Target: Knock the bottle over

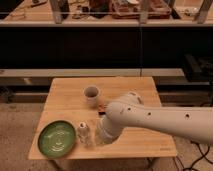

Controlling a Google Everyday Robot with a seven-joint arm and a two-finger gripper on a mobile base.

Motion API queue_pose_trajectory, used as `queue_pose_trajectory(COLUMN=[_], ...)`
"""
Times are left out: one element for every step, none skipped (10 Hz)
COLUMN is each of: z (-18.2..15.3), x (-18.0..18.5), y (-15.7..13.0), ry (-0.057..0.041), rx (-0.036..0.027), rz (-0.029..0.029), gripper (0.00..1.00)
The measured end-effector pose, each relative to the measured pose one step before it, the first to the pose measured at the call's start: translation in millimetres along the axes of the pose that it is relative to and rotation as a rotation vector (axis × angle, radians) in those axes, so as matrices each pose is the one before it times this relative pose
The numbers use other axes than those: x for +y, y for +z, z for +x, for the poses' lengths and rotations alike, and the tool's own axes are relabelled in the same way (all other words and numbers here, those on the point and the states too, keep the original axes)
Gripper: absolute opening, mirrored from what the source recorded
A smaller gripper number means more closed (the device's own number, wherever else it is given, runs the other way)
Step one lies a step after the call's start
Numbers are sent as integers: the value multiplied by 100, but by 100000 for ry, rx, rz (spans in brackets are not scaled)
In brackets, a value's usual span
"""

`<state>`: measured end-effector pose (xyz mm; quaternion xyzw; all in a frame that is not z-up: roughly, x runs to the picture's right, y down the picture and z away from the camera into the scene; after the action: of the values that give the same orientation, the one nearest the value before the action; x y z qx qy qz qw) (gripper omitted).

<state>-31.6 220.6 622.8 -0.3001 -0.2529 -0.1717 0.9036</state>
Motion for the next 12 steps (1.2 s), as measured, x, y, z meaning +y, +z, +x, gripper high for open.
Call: queue_pose_trajectory(z=[-5, 762, -39, -265, 43, 432, 685, 791, 196, 59, -149, -286], x=[130, 112, -402, -414, 101, 587, 493, 280, -100, -514, -1042, -986], y=[601, 639, 391, -46, -433, -163, -62, 7, 290, 316, 97, -114], ry=[-2183, 1444, 773, 438, 870, -61, -93, 190, 259, -10, 104, -370], rx=[305, 563, -1743, -121, 934, -153, -13, 693, -652, -523, -80, 40], rz=[1225, 3303, -208, -1037, -440, -624, -605, 30, 390, 1063, 986, -603], gripper=[28, 28, 28, 28, 28, 28, 28, 28, 28, 28, 28, 28])
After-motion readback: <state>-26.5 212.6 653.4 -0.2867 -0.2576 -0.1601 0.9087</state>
